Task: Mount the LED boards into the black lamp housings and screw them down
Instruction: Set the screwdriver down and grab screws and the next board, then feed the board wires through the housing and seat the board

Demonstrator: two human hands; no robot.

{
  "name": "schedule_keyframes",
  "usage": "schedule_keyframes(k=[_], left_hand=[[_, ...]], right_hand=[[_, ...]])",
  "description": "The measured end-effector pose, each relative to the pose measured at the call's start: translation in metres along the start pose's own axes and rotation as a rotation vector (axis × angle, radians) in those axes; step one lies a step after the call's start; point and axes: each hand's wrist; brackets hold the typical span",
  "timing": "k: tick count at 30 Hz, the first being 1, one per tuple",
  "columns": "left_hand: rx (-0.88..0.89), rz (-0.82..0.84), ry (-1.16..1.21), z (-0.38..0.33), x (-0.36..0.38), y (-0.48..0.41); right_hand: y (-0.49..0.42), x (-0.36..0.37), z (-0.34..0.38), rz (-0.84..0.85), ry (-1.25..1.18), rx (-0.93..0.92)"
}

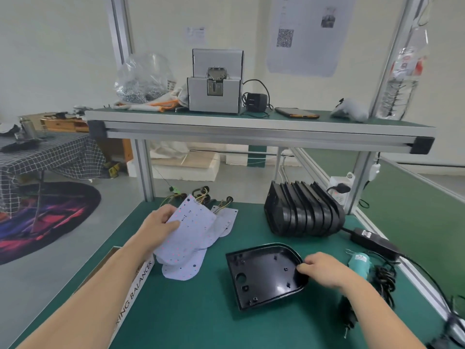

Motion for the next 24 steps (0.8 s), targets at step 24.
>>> schedule_keyframes(k=[24], left_hand=[[0.445,0.59,0.16,-0.119,0.033,0.078]], right_hand=[[0.07,-0.003,0.082,-0.115,-1.118,-0.557]])
Point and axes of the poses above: each hand's wrist, its own y-axis away from the middle knuckle, its own x-axis out of the palm, z = x × y, and after that the axes turned 15 degrees about -y, right-handed
